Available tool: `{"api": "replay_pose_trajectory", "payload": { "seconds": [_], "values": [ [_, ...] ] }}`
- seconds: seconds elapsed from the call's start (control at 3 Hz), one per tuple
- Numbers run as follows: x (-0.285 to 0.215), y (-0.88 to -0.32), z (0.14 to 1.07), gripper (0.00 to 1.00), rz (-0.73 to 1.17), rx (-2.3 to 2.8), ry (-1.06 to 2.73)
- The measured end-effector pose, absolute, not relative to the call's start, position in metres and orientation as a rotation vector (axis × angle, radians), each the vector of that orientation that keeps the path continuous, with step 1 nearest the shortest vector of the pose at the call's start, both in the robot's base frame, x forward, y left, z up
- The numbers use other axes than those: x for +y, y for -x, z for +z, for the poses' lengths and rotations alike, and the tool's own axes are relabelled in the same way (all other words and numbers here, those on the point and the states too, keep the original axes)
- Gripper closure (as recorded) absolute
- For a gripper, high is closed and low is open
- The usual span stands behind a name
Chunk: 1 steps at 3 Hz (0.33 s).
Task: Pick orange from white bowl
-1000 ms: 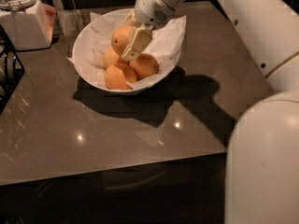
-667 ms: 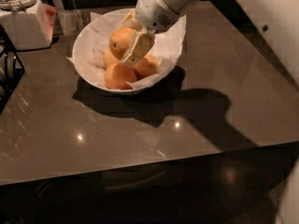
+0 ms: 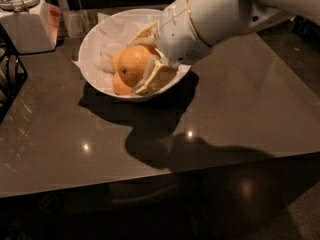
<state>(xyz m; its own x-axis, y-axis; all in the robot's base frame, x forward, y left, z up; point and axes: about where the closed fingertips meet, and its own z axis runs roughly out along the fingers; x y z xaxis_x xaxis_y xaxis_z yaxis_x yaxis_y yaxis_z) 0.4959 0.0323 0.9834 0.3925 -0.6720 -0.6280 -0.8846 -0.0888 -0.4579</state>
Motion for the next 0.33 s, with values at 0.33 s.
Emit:
{"api": "replay_pose_trajectory", "payload": {
  "seconds": [0.33],
  "values": [
    [0.0265,-0.4778,0.9875,1.00,0.284,1.343,1.799]
  ]
}}
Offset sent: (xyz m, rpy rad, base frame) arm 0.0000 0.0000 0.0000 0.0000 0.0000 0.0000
